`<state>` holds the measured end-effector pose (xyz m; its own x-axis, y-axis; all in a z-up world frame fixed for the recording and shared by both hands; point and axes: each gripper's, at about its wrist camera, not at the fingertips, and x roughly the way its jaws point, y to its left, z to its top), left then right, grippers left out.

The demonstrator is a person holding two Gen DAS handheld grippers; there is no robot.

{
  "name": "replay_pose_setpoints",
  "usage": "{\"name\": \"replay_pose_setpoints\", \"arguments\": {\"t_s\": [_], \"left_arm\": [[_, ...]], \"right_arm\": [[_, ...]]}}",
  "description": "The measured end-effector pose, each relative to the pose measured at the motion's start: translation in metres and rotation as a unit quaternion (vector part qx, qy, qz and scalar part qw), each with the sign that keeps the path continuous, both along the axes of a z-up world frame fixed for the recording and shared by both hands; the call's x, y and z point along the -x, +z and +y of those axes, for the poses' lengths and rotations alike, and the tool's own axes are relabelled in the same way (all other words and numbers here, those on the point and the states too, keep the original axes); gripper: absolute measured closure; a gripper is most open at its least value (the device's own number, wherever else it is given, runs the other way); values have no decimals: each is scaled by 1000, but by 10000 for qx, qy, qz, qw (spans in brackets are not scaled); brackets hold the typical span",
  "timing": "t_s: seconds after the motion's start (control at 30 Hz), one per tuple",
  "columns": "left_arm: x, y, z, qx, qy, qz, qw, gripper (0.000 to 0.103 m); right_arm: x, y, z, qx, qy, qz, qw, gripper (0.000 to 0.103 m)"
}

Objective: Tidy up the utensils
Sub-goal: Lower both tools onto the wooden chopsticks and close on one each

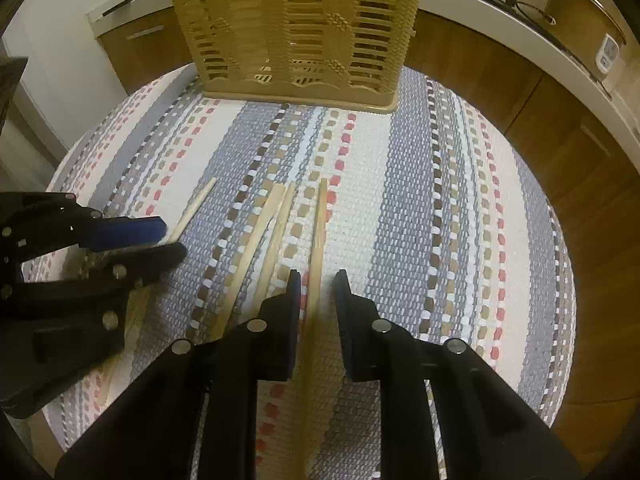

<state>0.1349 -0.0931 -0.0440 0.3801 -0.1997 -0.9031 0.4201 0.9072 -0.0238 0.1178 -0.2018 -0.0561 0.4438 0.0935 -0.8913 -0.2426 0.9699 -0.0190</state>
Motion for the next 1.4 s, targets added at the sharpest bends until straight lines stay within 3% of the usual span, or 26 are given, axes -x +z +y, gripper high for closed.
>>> {"name": "replay_pose_setpoints", "arguments": {"t_s": [0.1,0.27,0.47,0.93,1.13,1.33,1.4], "left_arm": [[0,0,0,-145,31,-77,9999,97],[-4,5,25,583,398,73,9975,99],[-1,14,52,983,581,141,9934,99],[-7,2,65,827,696,394,9934,98],[-13,0,65,834,312,761,9931,90],[-15,-1,50,376,-2,827,9959,90],[-14,-2,44,172,-44,744,9971,91]], "right_arm": [[-1,0,0,-54,-39,21,10000,97],[6,5,-17,-129,-209,-16,9997,99],[7,14,-41,-352,-475,-1,9982,99],[-4,9,-53,-448,-537,498,9963,96],[-7,11,-57,-737,-405,947,9919,74],[-6,10,-43,-290,-184,945,9949,74],[-7,8,-36,-79,-183,876,9960,84]]}}
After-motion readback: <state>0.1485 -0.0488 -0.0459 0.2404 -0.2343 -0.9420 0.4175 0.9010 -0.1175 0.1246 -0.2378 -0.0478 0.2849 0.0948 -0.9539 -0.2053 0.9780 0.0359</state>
